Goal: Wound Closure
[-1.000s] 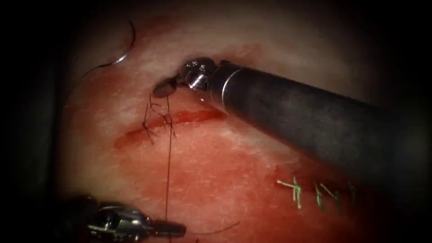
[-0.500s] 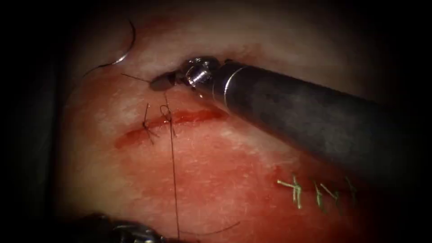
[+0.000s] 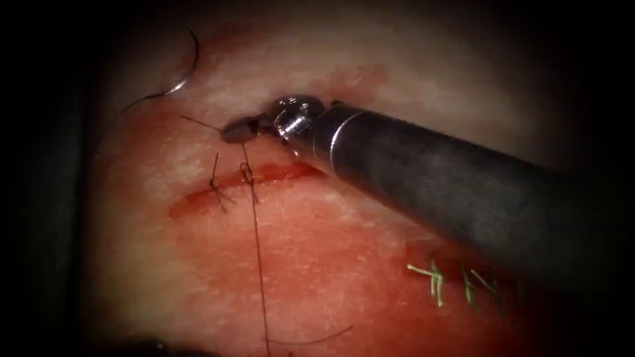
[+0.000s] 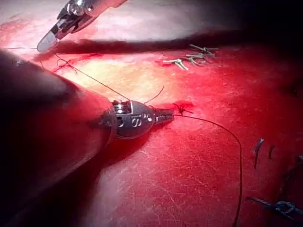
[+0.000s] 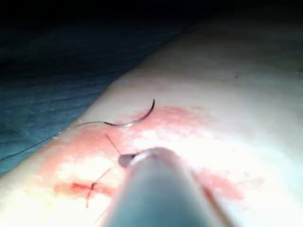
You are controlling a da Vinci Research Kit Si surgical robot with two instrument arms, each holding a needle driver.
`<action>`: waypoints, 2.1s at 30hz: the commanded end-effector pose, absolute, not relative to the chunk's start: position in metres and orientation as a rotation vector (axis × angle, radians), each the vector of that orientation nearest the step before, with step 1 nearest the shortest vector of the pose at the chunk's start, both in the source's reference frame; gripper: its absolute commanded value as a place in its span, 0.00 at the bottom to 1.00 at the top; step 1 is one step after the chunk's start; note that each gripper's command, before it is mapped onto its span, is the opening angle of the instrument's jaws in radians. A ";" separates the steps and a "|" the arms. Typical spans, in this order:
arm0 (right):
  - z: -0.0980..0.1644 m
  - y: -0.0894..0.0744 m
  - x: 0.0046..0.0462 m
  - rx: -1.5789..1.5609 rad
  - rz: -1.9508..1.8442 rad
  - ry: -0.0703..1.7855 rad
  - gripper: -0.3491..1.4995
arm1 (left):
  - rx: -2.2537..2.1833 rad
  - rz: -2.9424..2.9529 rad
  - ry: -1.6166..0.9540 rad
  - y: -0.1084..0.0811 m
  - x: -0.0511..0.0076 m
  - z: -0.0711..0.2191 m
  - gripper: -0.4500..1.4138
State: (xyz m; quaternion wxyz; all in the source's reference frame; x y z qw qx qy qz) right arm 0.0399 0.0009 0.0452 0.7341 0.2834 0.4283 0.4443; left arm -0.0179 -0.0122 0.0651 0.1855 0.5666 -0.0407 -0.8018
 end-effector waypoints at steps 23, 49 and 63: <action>0.046 0.003 0.0406 0.599 1.020 0.948 0.00 | 1.647 -2.236 -0.037 -0.017 -0.0205 0.067 0.00; 0.045 0.003 0.0397 0.617 1.030 0.989 0.00 | 1.648 -2.241 -0.001 -0.017 -0.0205 0.067 0.00; 0.044 0.002 0.0379 0.382 0.647 1.250 0.95 | 1.620 -2.426 -0.102 -0.009 -0.0124 0.062 0.00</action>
